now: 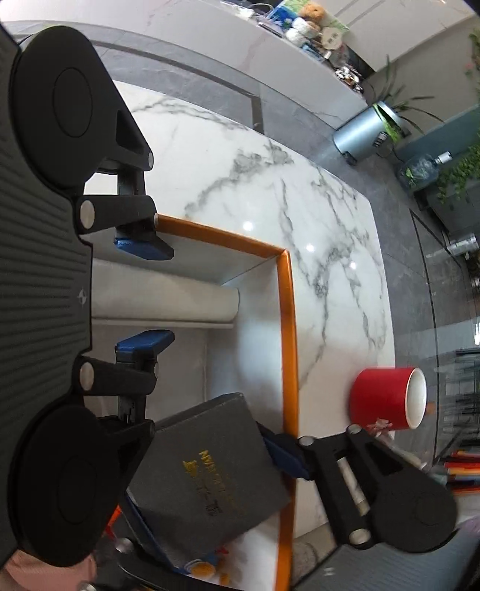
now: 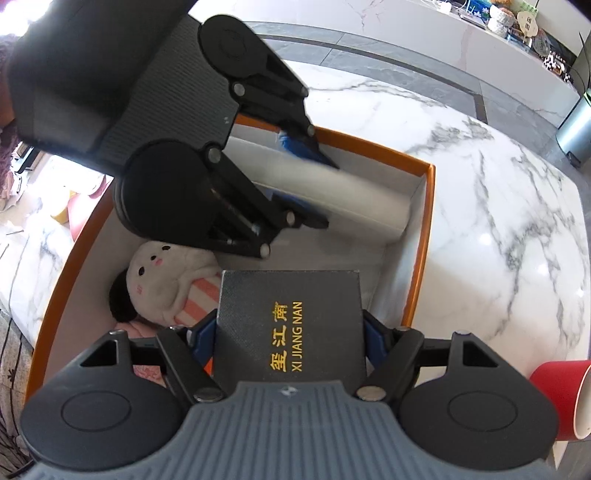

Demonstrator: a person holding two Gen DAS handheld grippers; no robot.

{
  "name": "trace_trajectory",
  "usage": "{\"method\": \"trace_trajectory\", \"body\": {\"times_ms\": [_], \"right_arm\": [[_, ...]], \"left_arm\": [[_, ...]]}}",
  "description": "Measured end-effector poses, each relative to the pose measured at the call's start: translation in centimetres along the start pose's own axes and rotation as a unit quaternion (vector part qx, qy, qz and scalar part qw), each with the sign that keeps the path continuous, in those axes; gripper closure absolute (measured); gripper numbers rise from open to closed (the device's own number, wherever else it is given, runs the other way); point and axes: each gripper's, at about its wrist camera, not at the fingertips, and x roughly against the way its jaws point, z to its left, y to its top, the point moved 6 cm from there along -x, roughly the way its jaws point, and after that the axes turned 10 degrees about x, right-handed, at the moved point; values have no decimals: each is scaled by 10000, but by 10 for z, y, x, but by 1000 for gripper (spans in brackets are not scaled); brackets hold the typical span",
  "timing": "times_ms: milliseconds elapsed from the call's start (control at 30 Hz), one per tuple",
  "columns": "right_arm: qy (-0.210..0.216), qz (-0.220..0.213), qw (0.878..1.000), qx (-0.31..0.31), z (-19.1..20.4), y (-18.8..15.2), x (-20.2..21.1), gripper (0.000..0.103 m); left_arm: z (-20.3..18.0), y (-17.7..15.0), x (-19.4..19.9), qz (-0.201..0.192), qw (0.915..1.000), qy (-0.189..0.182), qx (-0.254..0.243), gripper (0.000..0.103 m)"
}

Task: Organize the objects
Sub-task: 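Lower the white case into the orange box and open the left tool while the right holds the black box, then lower the black box into the orange box and open the right tool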

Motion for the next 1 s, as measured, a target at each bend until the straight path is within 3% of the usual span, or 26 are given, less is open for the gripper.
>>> {"method": "trace_trajectory", "body": {"times_ms": [133,233,267,300,400,467,567,667,700,767,833,900,933,967,1000], "right_arm": [[-45,-65,9999,-126,-5,2,-4,26],[-73,-81,9997,-212,-8,4,-6,26],[-83,-88,9996,-245,-9,4,-6,26],[-99,-96,9995,-285,-11,4,-7,26],[-230,-126,9991,-337,-10,6,-12,26],[-300,-144,9988,-349,-5,8,-14,26],[-179,-152,9985,-492,-6,8,-15,26],[-17,-58,9988,-486,-3,3,-17,26],[-61,-66,9991,-415,-4,4,-17,26],[-254,-7,9990,-368,9,1,-13,26],[-486,83,9983,-298,15,5,-14,26],[-783,214,9965,-207,19,10,-21,26],[-1031,263,9942,-135,12,9,-19,26],[-1311,249,9910,-93,5,7,-24,27],[-1412,214,9897,-141,5,6,-28,27]], "left_arm": [[2,2,14,-191,9997,-5,183,48],[5,5,34,-514,9977,-72,433,36],[6,7,42,-624,9967,12,519,27],[8,9,49,-740,9955,167,566,20],[17,10,66,-807,9901,883,740,20],[25,5,78,-721,9811,1434,1082,20],[33,-17,100,-596,9596,2118,1755,20],[30,-52,123,-509,9326,2576,2477,18],[30,-64,127,-373,9187,2740,2819,18],[32,-88,135,-196,8828,2959,3644,18],[32,-115,143,-318,8416,2994,4484,18],[32,-136,150,-511,8103,2960,5032,18],[33,-144,152,-539,8008,2919,5202,18],[32,-150,153,-532,7971,2857,5294,18],[31,-153,153,-537,8008,2785,5276,18]]}}
